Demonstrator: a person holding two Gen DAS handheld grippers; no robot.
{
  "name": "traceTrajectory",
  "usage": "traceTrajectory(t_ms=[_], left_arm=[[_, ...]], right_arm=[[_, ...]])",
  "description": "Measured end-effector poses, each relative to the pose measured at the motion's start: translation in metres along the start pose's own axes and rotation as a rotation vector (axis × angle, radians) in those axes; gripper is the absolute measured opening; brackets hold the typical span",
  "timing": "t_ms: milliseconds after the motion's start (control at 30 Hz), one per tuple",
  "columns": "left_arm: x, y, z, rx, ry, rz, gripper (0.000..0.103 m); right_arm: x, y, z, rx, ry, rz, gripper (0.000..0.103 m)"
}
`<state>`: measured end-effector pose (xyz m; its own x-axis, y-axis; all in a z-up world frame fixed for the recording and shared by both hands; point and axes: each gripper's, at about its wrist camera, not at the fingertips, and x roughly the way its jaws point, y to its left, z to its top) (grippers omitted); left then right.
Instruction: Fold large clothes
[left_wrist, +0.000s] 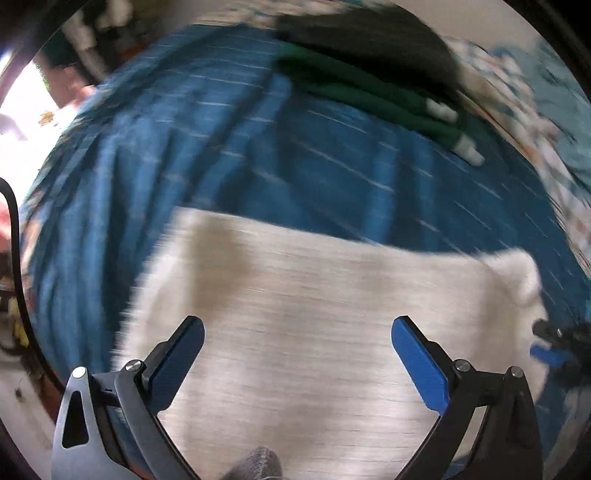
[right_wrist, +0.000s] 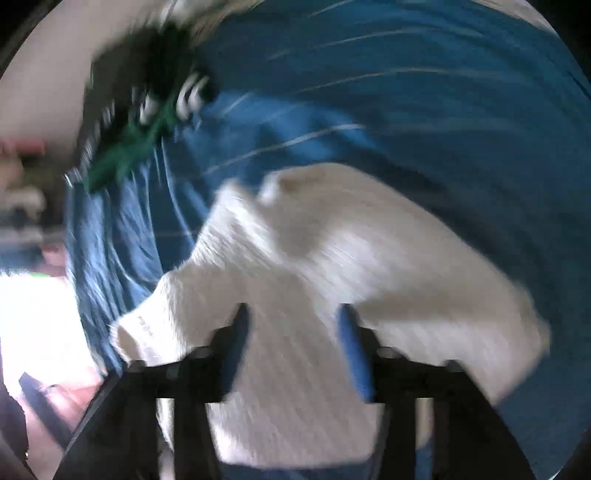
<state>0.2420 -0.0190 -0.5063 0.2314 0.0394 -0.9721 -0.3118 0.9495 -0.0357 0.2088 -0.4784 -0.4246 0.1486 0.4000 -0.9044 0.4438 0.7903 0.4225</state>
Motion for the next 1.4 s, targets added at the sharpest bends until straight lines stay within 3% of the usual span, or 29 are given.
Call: traceTrajectory(t_ms=[67,133,267,500,600,633,667,700,733,933,1033,1167,1300,1400], left_arm=[[0.027,-0.035,-0.007,0.066,0.045,-0.006,0.103],[0.06,-0.059,-0.015,0.131,0.082,0.042,0.103],[0.082,-0.061,-0.019,0.136,0.057,0.041,0.103],[0.079,-0.048,-0.016,0.118,0.093,0.004,0.103],[0.079,-0.049,-0.013,0.153,0.092,0.008,0.103],[0.08,-0.049,-0.011,0.163,0.088,0.009,0.103],[0.08,-0.049,-0.01,0.168,0.086,0.01,0.103],[0.081,-0.048,-0.008,0.168,0.082,0.014,0.103],[0.081,-0.048,-0.006,0.168,0.074,0.02,0.103],[0.08,-0.093,0.011,0.307,-0.001,0.081,0.103],[0.09,-0.118,0.029,0.329,0.009,-0.001,0.103],[0.101,-0.132,0.054,0.315,0.066,-0.11,0.103],[0.067,-0.083,0.061,0.157,0.06,-0.165,0.103],[0.026,-0.004,0.042,-0.007,0.021,-0.131,0.103]], right_arm=[[-0.023,-0.045,-0.033,0.121,-0.06,0.05,0.066],[-0.029,-0.084,-0.064,0.216,-0.088,0.091,0.067],[-0.002,-0.148,-0.112,0.34,-0.1,0.227,0.067],[0.068,-0.188,-0.094,0.461,-0.21,0.606,0.067],[0.078,-0.172,-0.069,0.403,-0.249,0.693,0.068],[0.08,-0.165,-0.062,0.386,-0.253,0.709,0.064],[0.085,-0.155,-0.055,0.372,-0.254,0.728,0.058],[0.086,-0.15,-0.053,0.367,-0.252,0.735,0.04],[0.087,-0.144,-0.05,0.366,-0.254,0.746,0.031],[0.037,-0.114,-0.045,0.32,-0.351,0.798,0.022],[-0.001,-0.087,-0.042,0.227,-0.409,0.789,0.022],[-0.036,-0.051,-0.029,0.099,-0.46,0.694,0.022],[-0.057,-0.017,-0.04,-0.03,-0.431,0.656,0.022],[-0.062,0.042,-0.06,-0.181,-0.372,0.626,0.022]])
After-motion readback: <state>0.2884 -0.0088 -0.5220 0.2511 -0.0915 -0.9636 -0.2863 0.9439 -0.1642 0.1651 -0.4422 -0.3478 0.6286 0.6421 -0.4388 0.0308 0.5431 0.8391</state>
